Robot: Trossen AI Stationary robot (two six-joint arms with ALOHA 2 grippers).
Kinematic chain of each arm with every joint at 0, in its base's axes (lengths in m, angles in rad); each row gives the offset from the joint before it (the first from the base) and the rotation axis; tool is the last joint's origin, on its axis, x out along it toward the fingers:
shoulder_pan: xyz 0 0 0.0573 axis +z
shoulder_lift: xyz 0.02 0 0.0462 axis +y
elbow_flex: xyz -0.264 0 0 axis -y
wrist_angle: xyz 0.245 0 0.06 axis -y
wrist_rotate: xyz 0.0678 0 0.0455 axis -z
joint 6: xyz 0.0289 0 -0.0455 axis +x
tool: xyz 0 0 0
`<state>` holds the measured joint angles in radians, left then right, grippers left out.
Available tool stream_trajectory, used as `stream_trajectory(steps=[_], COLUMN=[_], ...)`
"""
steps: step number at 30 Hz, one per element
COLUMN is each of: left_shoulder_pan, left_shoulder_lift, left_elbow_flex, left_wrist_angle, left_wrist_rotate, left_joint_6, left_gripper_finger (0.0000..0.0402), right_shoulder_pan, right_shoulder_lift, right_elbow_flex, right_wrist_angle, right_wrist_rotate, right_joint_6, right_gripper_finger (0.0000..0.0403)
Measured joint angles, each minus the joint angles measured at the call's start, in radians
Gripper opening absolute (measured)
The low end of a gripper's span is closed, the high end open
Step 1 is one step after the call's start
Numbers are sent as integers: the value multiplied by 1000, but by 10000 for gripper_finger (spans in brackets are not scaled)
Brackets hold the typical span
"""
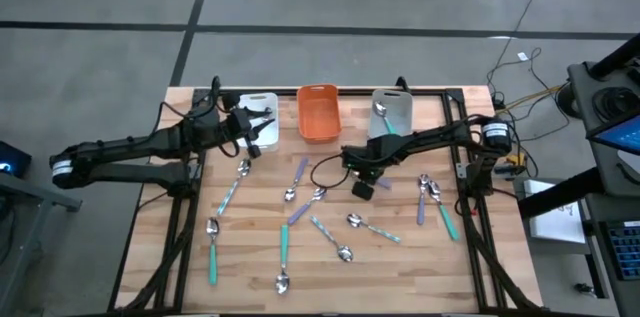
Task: Sort silverware by color (type)
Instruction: Put the purple spoon into the orange bin
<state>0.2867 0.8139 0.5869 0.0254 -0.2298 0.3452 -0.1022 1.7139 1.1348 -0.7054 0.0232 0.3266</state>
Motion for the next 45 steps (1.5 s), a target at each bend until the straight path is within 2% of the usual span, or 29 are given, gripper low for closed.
stream_trajectory(steps=[8, 18, 26, 32, 38, 45], left_shoulder_pan=[0, 0, 1, 1, 2, 3], left_shoulder_lift=[0, -3, -8, -9, -10, -10], left_elbow_flex=[0, 0, 0, 0, 0, 0], left_wrist_angle=[6, 11, 13, 11, 10, 12], left_wrist_rotate=[0, 0, 0, 0, 0, 0], left_joint_6=[-13, -14, -15, -22, -23, -23], left_gripper_finger=[68, 68, 68, 68, 68, 68], right_shoulder_pan=[-21, -171, -314, -361, -388, -394], right_shoulder_lift=[-12, 125, 330, 534, 563, 563], right_elbow_flex=[249, 610, 935, 1201, 1173, 1128], right_wrist_angle=[-17, -105, -104, -185, -219, -311], right_wrist_rotate=[22, 22, 21, -70, -110, -31], right_joint_6=[37, 158, 150, 148, 166, 161], right_gripper_finger=[28, 28, 28, 28, 28, 28])
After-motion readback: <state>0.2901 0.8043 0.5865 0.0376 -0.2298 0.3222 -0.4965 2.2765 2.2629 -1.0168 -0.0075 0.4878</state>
